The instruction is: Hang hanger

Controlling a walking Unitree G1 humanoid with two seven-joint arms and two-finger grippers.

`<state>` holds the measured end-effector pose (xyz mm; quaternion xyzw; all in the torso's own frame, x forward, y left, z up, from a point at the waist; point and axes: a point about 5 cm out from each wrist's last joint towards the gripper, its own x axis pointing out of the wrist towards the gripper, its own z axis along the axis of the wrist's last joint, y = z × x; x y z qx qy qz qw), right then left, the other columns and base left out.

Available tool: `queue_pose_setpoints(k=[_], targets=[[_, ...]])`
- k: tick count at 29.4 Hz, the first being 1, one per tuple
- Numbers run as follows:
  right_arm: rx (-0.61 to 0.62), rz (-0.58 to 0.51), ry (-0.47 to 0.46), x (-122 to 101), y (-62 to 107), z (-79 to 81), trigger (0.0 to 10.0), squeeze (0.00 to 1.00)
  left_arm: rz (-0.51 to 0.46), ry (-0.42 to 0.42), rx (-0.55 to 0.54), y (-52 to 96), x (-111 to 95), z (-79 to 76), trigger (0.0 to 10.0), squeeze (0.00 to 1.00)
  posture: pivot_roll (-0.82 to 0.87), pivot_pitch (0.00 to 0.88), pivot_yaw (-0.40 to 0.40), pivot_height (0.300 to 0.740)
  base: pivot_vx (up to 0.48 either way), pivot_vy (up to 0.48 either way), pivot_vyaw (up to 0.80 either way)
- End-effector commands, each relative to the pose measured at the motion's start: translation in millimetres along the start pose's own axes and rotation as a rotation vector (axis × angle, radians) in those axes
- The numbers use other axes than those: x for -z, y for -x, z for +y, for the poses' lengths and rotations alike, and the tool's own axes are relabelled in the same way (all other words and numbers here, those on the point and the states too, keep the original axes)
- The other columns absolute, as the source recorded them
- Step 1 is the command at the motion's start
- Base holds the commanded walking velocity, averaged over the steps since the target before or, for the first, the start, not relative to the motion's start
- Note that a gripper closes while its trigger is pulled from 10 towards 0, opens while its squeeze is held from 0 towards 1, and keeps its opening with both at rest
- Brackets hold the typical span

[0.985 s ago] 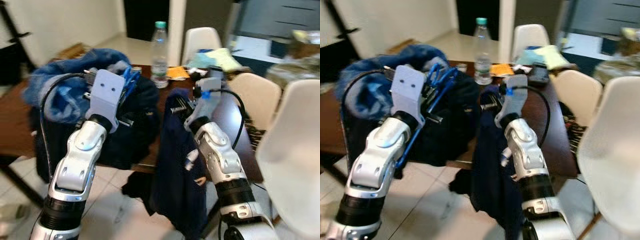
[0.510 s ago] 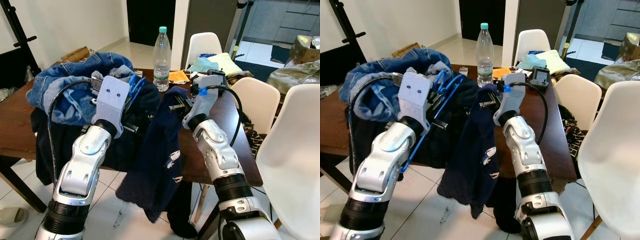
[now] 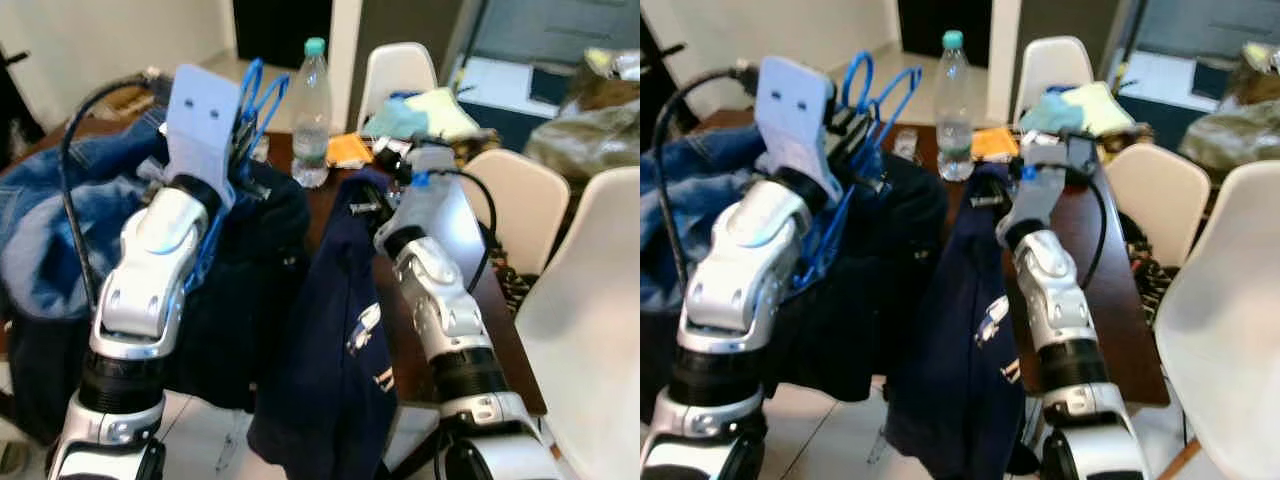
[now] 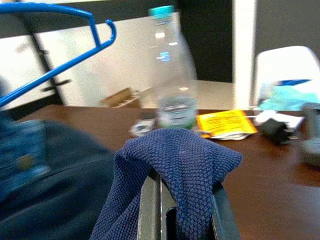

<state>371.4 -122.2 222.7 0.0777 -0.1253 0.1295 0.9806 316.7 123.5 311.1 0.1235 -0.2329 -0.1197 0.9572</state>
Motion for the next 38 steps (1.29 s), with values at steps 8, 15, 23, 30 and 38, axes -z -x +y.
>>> queue_pose_setpoints(k=[8, 15, 23, 30, 38], targets=[[0.047, -0.073, 0.023, -16.4, -4.4, -6.7, 10.0, 0.00, 0.008, 0.068, 0.108, 6.0, 4.0, -23.0, 10.0, 0.00, 0.15, 0.033, -0.018, 0.740, 0.000, 0.000, 0.00], [0.081, -0.093, 0.038, -23.3, -6.4, -14.4, 10.0, 0.00, 0.011, 0.134, 0.210, 8.8, 5.2, -42.6, 10.0, 0.00, 0.16, 0.035, -0.017, 0.740, 0.000, 0.000, 0.00], [0.059, -0.094, 0.114, -34.8, -30.2, -12.7, 10.0, 0.00, 0.014, 0.164, 0.250, 10.2, 8.2, -51.2, 10.0, 0.00, 0.17, 0.023, -0.028, 0.740, 0.000, 0.000, 0.00], [0.016, -0.120, 0.174, -77.4, -66.2, -1.7, 10.0, 0.00, 0.006, 0.111, 0.157, 6.5, 7.1, -42.1, 10.0, 0.00, 0.21, 0.005, -0.073, 0.740, 0.000, 0.000, 0.00], [0.075, -0.321, 0.193, -175.7, -84.1, 7.4, 10.0, 0.00, -0.027, -0.033, -0.160, 11.7, -5.7, 15.3, 10.0, 0.00, 0.26, 0.000, -0.104, 0.740, 0.000, 0.000, 0.00]])
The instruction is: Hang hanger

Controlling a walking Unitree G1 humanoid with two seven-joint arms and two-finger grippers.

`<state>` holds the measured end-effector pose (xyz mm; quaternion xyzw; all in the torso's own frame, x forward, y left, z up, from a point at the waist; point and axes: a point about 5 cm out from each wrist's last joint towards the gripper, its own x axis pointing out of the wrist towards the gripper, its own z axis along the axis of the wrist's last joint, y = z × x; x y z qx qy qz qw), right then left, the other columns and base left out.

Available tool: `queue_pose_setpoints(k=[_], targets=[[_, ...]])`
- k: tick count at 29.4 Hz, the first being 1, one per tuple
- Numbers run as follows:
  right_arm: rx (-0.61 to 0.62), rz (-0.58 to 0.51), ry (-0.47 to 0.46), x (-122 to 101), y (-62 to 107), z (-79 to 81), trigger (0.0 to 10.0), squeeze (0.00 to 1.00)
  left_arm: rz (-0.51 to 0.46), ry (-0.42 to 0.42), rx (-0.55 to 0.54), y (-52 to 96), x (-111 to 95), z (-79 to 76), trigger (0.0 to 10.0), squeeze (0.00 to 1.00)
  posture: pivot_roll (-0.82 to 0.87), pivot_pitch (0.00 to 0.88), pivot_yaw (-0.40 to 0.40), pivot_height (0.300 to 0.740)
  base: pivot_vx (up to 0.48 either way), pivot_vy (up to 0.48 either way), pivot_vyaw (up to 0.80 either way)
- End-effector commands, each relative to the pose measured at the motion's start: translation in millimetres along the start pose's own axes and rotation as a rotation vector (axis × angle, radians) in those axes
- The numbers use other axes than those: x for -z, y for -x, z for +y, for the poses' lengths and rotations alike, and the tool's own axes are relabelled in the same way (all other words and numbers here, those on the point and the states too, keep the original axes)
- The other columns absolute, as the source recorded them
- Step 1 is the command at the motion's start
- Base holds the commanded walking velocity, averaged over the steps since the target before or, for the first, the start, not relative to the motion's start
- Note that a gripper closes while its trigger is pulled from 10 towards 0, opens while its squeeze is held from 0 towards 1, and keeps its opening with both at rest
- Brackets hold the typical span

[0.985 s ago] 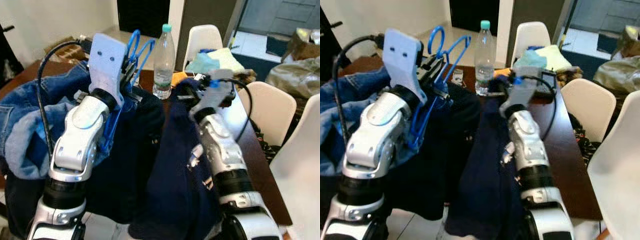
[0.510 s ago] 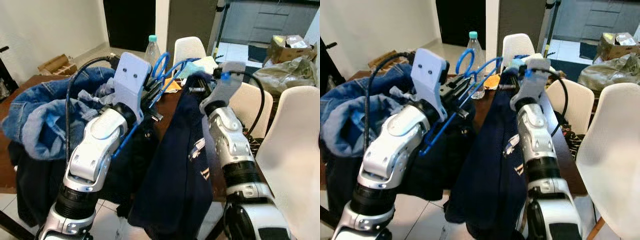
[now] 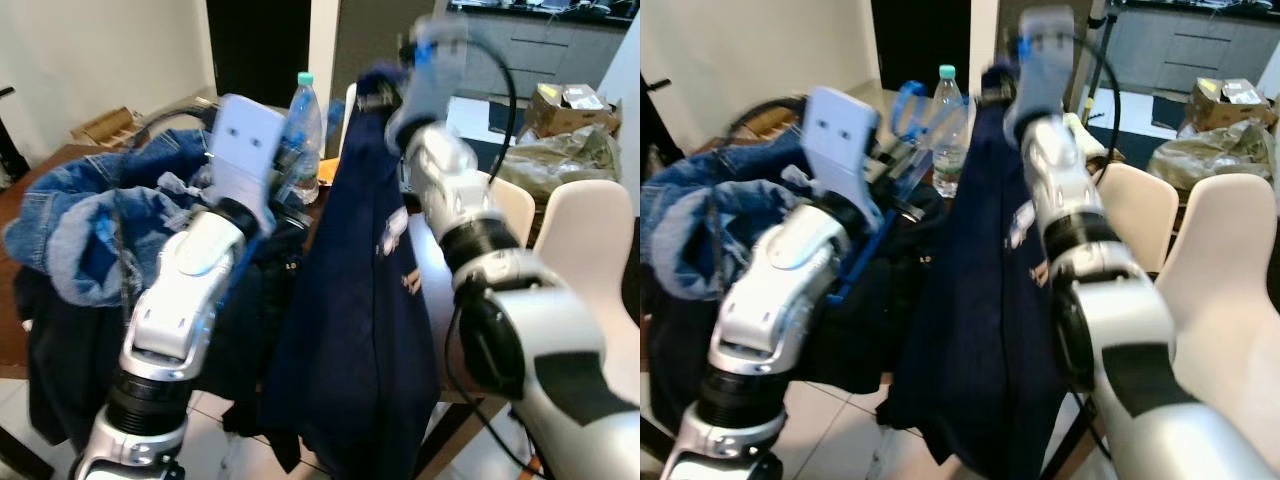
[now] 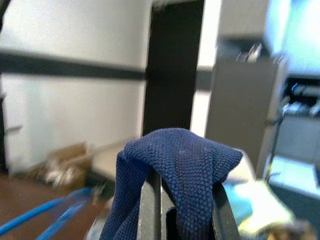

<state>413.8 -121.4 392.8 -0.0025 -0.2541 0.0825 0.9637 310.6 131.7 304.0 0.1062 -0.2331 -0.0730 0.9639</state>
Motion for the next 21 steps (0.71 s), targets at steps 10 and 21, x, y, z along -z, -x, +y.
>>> queue_pose_setpoints(k=[10, 21], targets=[[0.089, -0.242, -0.025, -77.0, -12.0, -23.2, 10.0, 0.00, -0.086, -0.111, -0.104, -1.9, -21.3, 21.0, 10.0, 0.00, 0.26, 0.005, -0.094, 0.740, 0.000, 0.000, 0.00], [-0.178, 0.282, 0.348, 76.0, 29.6, -4.5, 10.0, 0.00, -0.060, -0.089, -0.062, -1.2, -16.1, 10.0, 10.0, 0.00, 0.24, 0.027, -0.056, 0.740, 0.000, 0.000, 0.00]])
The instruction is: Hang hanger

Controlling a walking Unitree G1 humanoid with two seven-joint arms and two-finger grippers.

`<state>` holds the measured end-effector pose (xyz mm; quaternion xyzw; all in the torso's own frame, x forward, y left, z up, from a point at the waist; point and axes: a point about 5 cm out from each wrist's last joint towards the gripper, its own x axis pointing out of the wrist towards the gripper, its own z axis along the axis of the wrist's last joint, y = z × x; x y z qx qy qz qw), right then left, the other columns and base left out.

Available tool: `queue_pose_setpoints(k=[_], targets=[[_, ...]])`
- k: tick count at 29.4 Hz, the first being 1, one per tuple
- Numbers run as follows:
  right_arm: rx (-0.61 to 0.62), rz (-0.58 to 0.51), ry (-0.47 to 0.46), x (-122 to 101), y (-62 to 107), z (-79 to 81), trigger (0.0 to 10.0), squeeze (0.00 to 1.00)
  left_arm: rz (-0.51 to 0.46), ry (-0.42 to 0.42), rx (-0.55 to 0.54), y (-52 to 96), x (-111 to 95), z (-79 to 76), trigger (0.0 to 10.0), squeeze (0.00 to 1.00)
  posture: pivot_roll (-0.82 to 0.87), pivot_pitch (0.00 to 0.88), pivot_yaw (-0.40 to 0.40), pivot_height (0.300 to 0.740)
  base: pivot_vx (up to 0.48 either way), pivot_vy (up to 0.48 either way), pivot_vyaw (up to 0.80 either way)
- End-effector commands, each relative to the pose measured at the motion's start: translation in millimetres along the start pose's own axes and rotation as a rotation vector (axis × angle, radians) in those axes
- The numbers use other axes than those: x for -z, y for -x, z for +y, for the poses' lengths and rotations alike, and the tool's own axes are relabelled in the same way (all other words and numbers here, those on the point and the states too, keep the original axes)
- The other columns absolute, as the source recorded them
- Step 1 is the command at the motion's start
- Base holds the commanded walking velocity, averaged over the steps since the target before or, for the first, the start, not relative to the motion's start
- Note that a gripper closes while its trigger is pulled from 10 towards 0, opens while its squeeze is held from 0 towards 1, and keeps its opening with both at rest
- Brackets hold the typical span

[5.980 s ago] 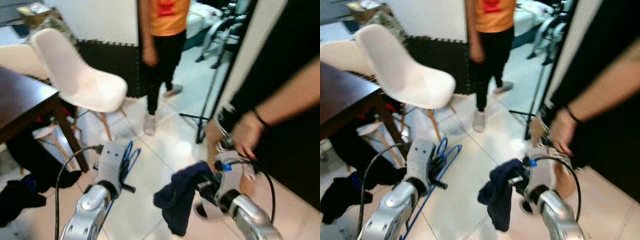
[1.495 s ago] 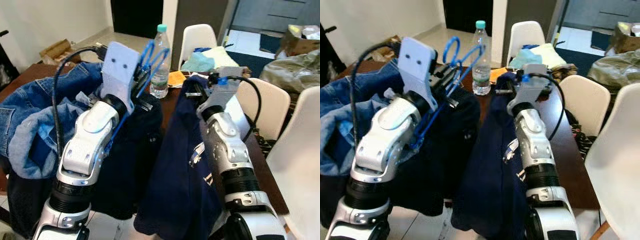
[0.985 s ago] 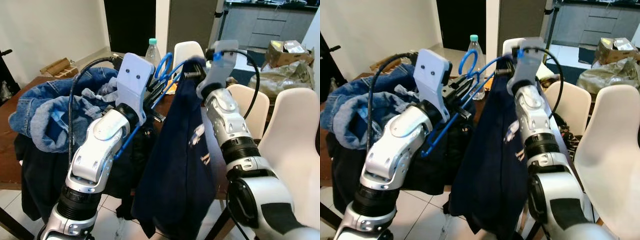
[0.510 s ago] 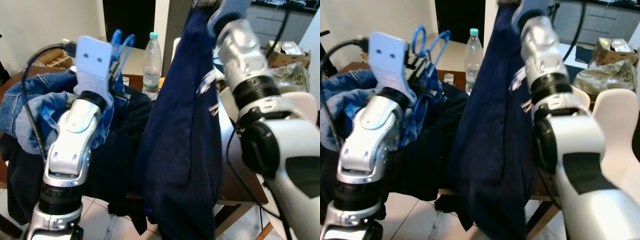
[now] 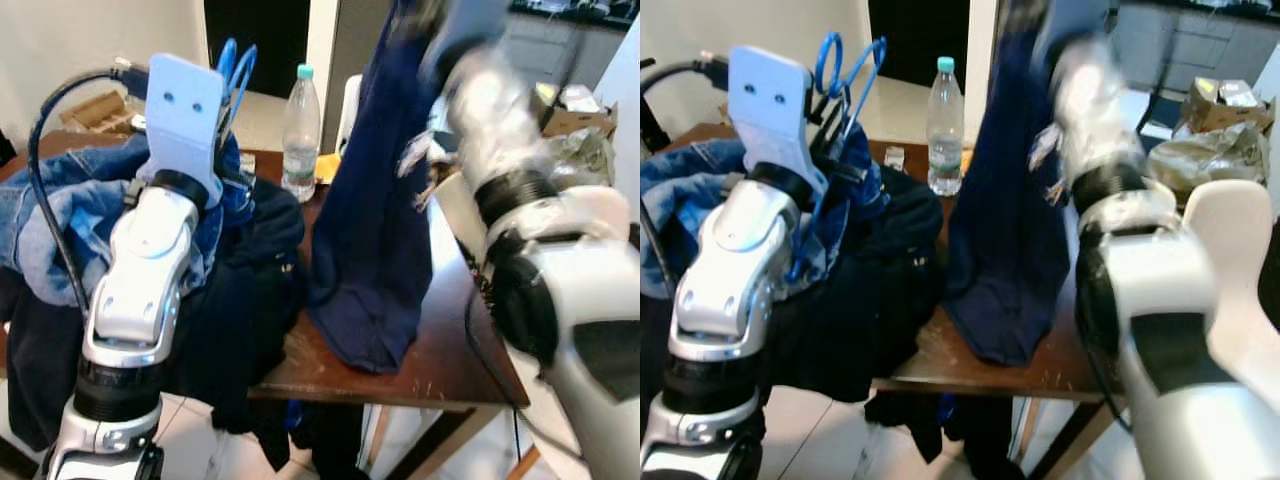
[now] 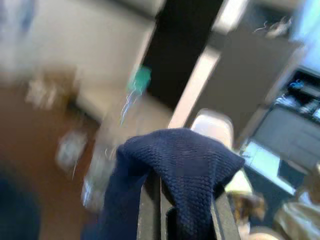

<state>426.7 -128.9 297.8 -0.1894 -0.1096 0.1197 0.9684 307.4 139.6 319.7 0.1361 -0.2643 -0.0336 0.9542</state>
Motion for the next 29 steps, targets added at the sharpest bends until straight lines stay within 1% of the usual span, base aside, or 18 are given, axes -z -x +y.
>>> queue_pose_setpoints(k=[1, 3, 6, 7, 9, 11, 12, 14, 17, 18, 19, 21, 22, 23, 24, 25, 27, 29], targets=[[-0.072, 0.048, 0.068, 9.2, 2.6, 2.1, 10.0, 0.00, -0.002, -0.003, 0.012, 1.3, -1.3, -1.9, 10.0, 0.00, 0.24, 0.029, -0.054, 0.740, 0.000, 0.000, 0.00], [-0.072, 0.048, 0.068, 9.2, 2.6, 2.1, 10.0, 0.00, -0.002, -0.003, 0.012, 1.3, -1.3, -1.9, 10.0, 0.00, 0.24, 0.029, -0.054, 0.740, 0.000, 0.000, 0.00], [-0.279, 0.182, 0.120, 55.6, 20.9, 14.9, 10.0, 0.00, 0.007, 0.008, 0.028, 1.2, 0.9, -5.1, 10.0, 0.00, 0.23, 0.028, -0.047, 0.740, 0.000, 0.000, 0.00], [-0.279, 0.182, 0.120, 55.6, 20.9, 14.9, 10.0, 0.00, 0.007, 0.008, 0.028, 1.2, 0.9, -5.1, 10.0, 0.00, 0.23, 0.028, -0.047, 0.740, 0.000, 0.000, 0.00], [-0.321, 0.202, 0.130, 63.6, 25.7, 16.3, 10.0, 0.00, 0.009, 0.012, 0.031, 1.3, 1.4, -5.8, 10.0, 0.00, 0.23, 0.028, -0.045, 0.740, 0.000, 0.000, 0.00], [-0.383, 0.243, 0.142, 77.3, 35.0, 16.8, 10.0, 0.00, 0.016, 0.019, 0.039, 1.7, 3.5, -7.8, 10.0, 0.00, 0.22, 0.021, -0.041, 0.740, 0.000, 0.000, 0.00], [-0.383, 0.243, 0.142, 77.3, 35.0, 16.8, 10.0, 0.00, 0.016, 0.019, 0.039, 1.7, 3.5, -7.8, 10.0, 0.00, 0.22, 0.021, -0.041, 0.740, 0.000, 0.000, 0.00], [-0.485, 0.294, 0.149, 91.9, 48.4, 19.3, 10.0, 0.00, 0.027, 0.027, 0.052, 3.1, 7.0, -11.4, 10.0, 0.00, 0.22, 0.015, -0.040, 0.740, 0.000, 0.000, 0.00], [-0.485, 0.294, 0.149, 91.9, 48.4, 19.3, 10.0, 0.00, 0.027, 0.027, 0.052, 3.1, 7.0, -11.4, 10.0, 0.00, 0.22, 0.015, -0.040, 0.740, 0.000, 0.000, 0.00], [-0.535, 0.317, 0.140, 98.8, 56.3, 21.5, 10.0, 0.00, 0.034, 0.032, 0.061, 4.1, 9.3, -13.7, 10.0, 0.00, 0.21, 0.010, -0.038, 0.740, 0.000, 0.000, 0.00], [-0.567, 0.337, 0.112, 106.1, 64.7, 24.3, 10.0, 0.54, 0.047, 0.044, 0.071, 5.2, 12.6, -16.9, 10.0, 0.00, 0.21, 0.008, -0.035, 0.740, 0.000, 0.000, 0.00], [-0.567, 0.337, 0.112, 106.1, 64.7, 24.3, 10.0, 0.54, 0.047, 0.044, 0.071, 5.2, 12.6, -16.9, 10.0, 0.00, 0.21, 0.008, -0.035, 0.740, 0.000, 0.000, 0.00], [-0.603, 0.343, 0.080, 111.6, 72.9, 28.9, 10.0, 1.00, 0.061, 0.055, 0.082, 6.5, 16.3, -20.0, 10.0, 0.00, 0.21, 0.006, -0.033, 0.740, 0.000, 0.000, 0.00], [-0.603, 0.343, 0.080, 111.6, 72.9, 28.9, 10.0, 1.00, 0.061, 0.055, 0.082, 6.5, 16.3, -20.0, 10.0, 0.00, 0.21, 0.006, -0.033, 0.740, 0.000, 0.000, 0.00], [-0.643, 0.341, 0.042, 115.8, 82.6, 33.5, 10.0, 1.00, 0.079, 0.075, 0.091, 7.7, 20.4, -22.7, 10.0, 0.00, 0.21, 0.007, -0.032, 0.740, 0.000, 0.000, 0.00], [-0.643, 0.341, 0.042, 115.8, 82.6, 33.5, 10.0, 1.00, 0.079, 0.075, 0.091, 7.7, 20.4, -22.7, 10.0, 0.00, 0.21, 0.007, -0.032, 0.740, 0.000, 0.000, 0.00], [-0.716, 0.328, -0.019, 120.3, 101.2, 36.3, 10.0, 1.00, 0.107, 0.103, 0.117, 9.2, 27.3, -26.8, 10.0, 0.00, 0.20, 0.007, -0.032, 0.740, 0.000, 0.000, 0.00], [-0.716, 0.328, -0.019, 120.3, 101.2, 36.3, 10.0, 1.00, 0.107, 0.103, 0.117, 9.2, 27.3, -26.8, 10.0, 0.00, 0.20, 0.007, -0.032, 0.740, 0.000, 0.000, 0.00]])
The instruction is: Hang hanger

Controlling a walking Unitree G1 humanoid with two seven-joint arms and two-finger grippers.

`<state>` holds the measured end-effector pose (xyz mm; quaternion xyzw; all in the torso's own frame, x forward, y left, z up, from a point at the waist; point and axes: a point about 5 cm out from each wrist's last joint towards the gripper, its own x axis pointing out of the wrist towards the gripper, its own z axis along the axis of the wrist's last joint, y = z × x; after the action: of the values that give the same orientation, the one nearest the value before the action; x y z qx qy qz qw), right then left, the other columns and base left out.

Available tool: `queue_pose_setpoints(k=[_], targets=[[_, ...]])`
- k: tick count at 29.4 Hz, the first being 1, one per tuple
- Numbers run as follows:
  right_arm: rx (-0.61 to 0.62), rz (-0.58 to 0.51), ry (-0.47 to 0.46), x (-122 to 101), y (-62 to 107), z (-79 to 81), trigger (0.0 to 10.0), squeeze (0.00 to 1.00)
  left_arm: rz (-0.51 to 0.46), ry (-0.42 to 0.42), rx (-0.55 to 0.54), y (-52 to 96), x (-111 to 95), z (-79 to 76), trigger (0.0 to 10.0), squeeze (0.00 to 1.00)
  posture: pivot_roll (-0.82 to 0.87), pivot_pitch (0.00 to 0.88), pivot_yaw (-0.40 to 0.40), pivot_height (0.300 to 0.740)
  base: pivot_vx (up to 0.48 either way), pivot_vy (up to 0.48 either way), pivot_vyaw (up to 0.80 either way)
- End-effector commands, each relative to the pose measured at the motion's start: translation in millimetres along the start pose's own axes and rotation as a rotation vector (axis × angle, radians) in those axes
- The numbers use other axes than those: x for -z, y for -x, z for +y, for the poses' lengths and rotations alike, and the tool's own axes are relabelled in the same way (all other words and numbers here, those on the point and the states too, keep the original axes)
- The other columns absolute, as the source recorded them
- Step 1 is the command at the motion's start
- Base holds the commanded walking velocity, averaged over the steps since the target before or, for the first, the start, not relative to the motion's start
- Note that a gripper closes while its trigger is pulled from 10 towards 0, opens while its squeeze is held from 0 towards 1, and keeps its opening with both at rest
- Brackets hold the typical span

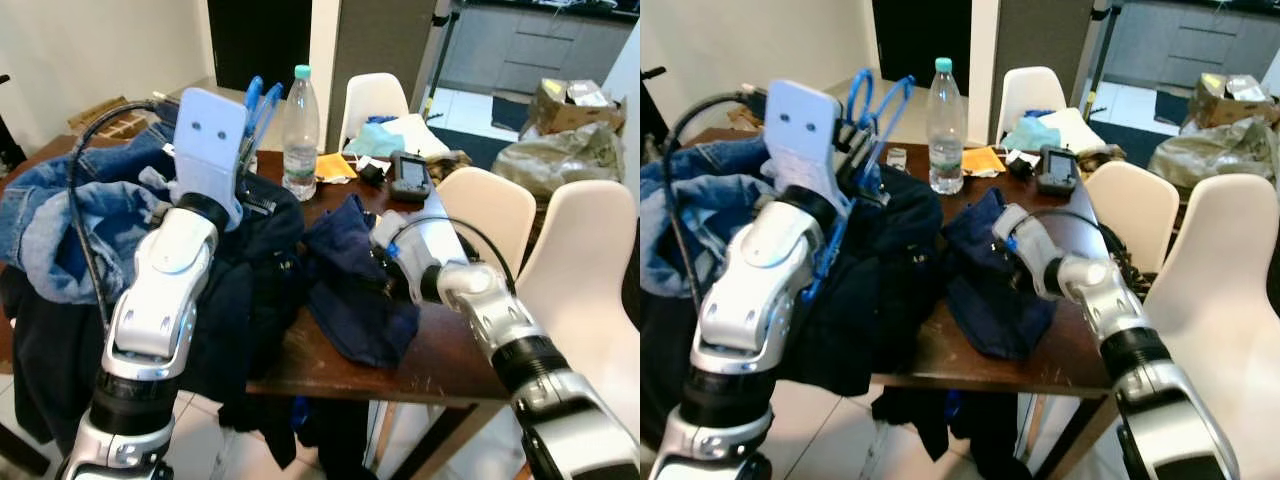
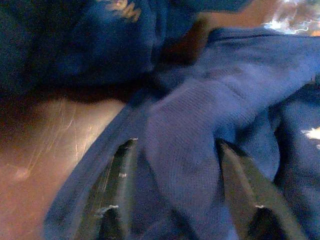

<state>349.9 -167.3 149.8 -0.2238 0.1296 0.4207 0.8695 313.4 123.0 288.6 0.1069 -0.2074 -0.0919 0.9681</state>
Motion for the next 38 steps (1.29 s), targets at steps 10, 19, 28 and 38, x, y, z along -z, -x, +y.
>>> queue_pose_setpoints(k=[10, 19, 28, 38], targets=[[-0.127, -0.250, -0.143, -10.0, 41.3, 12.0, 10.0, 1.00, 0.092, 0.044, 0.158, 1.7, 22.1, -19.1, 10.0, 0.00, 0.19, 0.003, -0.034, 0.740, 0.000, 0.000, 0.00], [-0.035, -0.592, -0.396, -23.4, 57.8, 5.8, 10.0, 0.00, 0.077, 0.081, 0.229, -1.7, 19.9, -22.3, 10.0, 0.00, 0.17, 0.000, -0.033, 0.740, 0.000, 0.000, 0.00], [-0.085, -0.756, -0.550, -31.4, 51.6, 20.3, 10.0, 0.00, 0.068, 0.078, 0.310, -3.3, 17.7, -32.8, 10.0, 0.00, 0.16, 0.000, -0.031, 0.740, 0.000, 0.000, 0.00], [-0.091, -0.804, -0.558, -38.6, 56.9, 19.8, 10.0, 0.00, 0.039, 0.088, 0.422, -4.6, 5.4, -33.0, 10.0, 0.00, 0.16, 0.000, -0.030, 0.740, 0.000, 0.000, 0.00]])
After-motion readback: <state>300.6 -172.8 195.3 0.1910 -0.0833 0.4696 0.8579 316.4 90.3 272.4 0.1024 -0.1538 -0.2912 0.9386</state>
